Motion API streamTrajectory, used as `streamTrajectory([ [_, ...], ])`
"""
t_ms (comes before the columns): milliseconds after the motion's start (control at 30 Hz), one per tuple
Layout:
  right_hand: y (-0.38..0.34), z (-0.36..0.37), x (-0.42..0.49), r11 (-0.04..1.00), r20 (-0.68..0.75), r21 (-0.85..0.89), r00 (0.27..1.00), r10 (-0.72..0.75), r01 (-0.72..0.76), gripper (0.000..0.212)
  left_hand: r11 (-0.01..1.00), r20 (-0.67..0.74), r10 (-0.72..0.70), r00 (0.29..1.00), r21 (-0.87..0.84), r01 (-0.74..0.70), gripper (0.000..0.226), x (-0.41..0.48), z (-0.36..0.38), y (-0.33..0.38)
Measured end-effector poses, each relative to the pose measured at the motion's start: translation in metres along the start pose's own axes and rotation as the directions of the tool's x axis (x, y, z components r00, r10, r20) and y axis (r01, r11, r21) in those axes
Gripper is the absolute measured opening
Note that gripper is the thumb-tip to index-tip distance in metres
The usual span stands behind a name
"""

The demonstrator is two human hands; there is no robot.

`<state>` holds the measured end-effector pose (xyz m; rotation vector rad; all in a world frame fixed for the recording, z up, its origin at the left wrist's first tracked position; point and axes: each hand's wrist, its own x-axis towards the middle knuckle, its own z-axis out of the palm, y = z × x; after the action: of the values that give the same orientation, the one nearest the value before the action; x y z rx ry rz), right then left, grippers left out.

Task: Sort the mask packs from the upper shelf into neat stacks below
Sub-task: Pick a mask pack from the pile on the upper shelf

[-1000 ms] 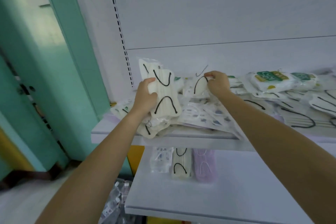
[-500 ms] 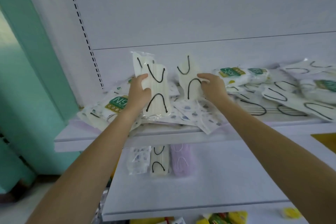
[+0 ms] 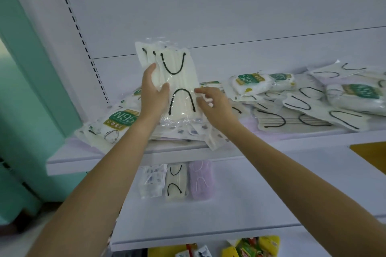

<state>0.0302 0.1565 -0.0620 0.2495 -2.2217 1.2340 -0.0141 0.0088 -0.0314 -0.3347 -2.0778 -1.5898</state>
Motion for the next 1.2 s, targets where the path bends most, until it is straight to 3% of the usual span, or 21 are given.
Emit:
streamTrajectory([
  [100, 0.03, -0.033, 0.005, 0.951, -0.046, -0.306, 0.998, 0.037, -0.05, 0.034, 1.0, 0.014, 0.027, 1.0, 0.001, -0.027, 0.059, -0.005, 0.016, 0.008],
  [167, 0.054, -0.055, 0.008, 0.812, 0.009, -0.575, 0.991, 0.133, -0.103, 0.04, 0.999, 0.033, -0.007, 0.999, 0.05, 0.005, 0.054, -0.009, 0.031, 0.008],
  [267, 0.076, -0.072, 0.01, 0.706, 0.105, -0.692, 0.947, 0.302, -0.148, 0.044, 0.987, 0.067, -0.094, 0.993, 0.14, 0.084, 0.047, -0.017, 0.052, 0.006],
  [433, 0.085, -0.079, 0.021, 0.719, 0.109, -0.692, 0.974, 0.198, -0.069, 0.031, 0.938, 0.105, -0.141, 0.985, 0.332, 0.099, 0.047, -0.035, 0.075, 0.009],
  [500, 0.086, -0.083, 0.024, 0.779, 0.094, -0.623, 0.982, 0.166, -0.072, 0.029, 0.925, 0.073, -0.16, 0.984, 0.359, 0.124, 0.047, -0.039, 0.077, 0.013],
  [600, 0.075, -0.092, 0.021, 0.98, 0.058, -0.169, 0.992, 0.114, -0.103, 0.022, 0.915, 0.03, -0.196, 0.98, 0.364, 0.172, 0.039, -0.044, 0.08, 0.023],
  [633, 0.067, -0.094, 0.015, 0.998, 0.062, -0.018, 0.997, 0.056, -0.055, 0.02, 0.922, 0.019, -0.207, 0.978, 0.339, 0.189, 0.032, -0.045, 0.082, 0.028],
  [700, 0.054, -0.094, 0.0, 0.99, 0.151, 0.093, 0.981, -0.119, 0.105, 0.019, 0.936, 0.003, -0.282, 0.96, 0.221, 0.274, 0.031, -0.047, 0.085, 0.038],
  [767, 0.054, -0.086, -0.018, 0.943, 0.292, 0.08, 0.896, -0.333, 0.324, 0.023, 0.924, 0.012, -0.379, 0.925, 0.058, 0.377, 0.04, -0.051, 0.083, 0.044],
  [833, 0.065, -0.078, -0.033, 0.854, 0.4, 0.025, 0.777, -0.485, 0.52, 0.029, 0.924, -0.002, -0.378, 0.926, 0.063, 0.378, 0.032, -0.06, 0.081, 0.042],
  [933, 0.074, -0.079, -0.046, 0.788, 0.46, 0.021, 0.694, -0.554, 0.616, 0.038, 0.916, -0.025, -0.37, 0.929, 0.158, 0.369, 0.052, -0.081, 0.078, 0.038],
  [1033, 0.08, -0.086, -0.054, 0.709, 0.428, 0.002, 0.64, -0.638, 0.705, 0.036, 0.923, -0.021, -0.361, 0.932, 0.137, 0.36, 0.057, -0.096, 0.08, 0.042],
  [1100, 0.081, -0.098, -0.058, 0.69, 0.402, -0.01, 0.634, -0.66, 0.724, 0.035, 0.939, -0.025, -0.31, 0.95, 0.151, 0.31, 0.058, -0.101, 0.083, 0.043],
  [1200, 0.085, -0.137, -0.06, 0.818, 0.326, 0.0, 0.773, -0.544, 0.576, 0.044, 0.962, -0.067, -0.14, 0.988, 0.226, 0.152, 0.057, -0.105, 0.093, 0.053],
])
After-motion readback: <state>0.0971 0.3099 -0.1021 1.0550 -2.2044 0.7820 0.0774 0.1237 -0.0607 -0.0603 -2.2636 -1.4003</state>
